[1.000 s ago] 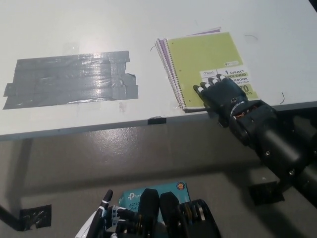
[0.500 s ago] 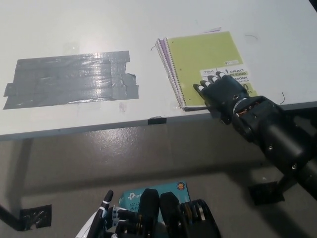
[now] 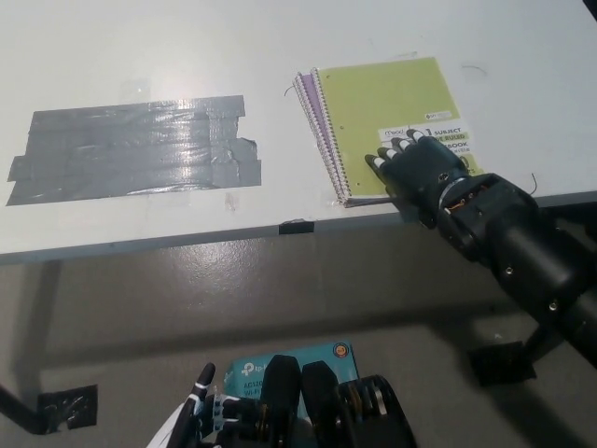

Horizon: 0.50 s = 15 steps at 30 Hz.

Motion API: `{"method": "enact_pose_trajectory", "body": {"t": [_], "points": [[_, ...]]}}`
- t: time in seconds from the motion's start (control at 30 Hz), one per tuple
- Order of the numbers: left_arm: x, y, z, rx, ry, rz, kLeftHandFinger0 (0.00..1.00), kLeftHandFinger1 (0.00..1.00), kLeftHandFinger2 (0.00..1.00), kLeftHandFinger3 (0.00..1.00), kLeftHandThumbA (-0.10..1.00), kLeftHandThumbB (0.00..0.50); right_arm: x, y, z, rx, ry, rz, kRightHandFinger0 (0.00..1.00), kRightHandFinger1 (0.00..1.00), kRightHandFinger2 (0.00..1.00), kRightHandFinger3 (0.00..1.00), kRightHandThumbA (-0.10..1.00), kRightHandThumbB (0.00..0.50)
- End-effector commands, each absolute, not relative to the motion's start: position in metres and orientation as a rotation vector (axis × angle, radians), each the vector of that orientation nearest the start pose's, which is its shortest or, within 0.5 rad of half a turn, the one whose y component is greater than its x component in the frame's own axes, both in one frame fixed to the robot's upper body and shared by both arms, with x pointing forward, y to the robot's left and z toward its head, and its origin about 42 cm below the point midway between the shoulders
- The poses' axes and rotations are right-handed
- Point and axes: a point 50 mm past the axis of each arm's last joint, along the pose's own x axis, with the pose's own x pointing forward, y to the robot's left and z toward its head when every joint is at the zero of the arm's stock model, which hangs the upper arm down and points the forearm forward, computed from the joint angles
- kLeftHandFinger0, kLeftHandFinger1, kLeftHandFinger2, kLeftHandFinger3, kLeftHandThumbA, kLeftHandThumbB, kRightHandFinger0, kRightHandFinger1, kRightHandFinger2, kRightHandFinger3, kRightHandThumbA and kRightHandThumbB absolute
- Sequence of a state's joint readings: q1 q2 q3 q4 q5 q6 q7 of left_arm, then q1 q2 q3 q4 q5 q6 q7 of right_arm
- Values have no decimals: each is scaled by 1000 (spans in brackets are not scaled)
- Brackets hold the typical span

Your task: The robot uses its right hand to align two notebooks stacked together until they are fully overlapped

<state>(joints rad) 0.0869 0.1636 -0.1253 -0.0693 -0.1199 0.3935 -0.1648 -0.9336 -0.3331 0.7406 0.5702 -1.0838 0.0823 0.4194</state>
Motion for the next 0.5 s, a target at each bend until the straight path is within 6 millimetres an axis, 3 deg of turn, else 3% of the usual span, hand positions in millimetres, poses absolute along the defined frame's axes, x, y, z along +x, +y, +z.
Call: {"method": "enact_pose_trajectory", "body": {"t": [0.0,0.47], "points": [[244,230,73,51,383,-285,311,653,685,509,1000,500,514,-134,265,-1927,-133,567,1000,1000,1000,1000,849,500],[241,234,66,56,395,-273,338,658,669,512,1000,500,501,-140,288,-1842,-187,571,1000,1000,1000,1000,889,500]]}}
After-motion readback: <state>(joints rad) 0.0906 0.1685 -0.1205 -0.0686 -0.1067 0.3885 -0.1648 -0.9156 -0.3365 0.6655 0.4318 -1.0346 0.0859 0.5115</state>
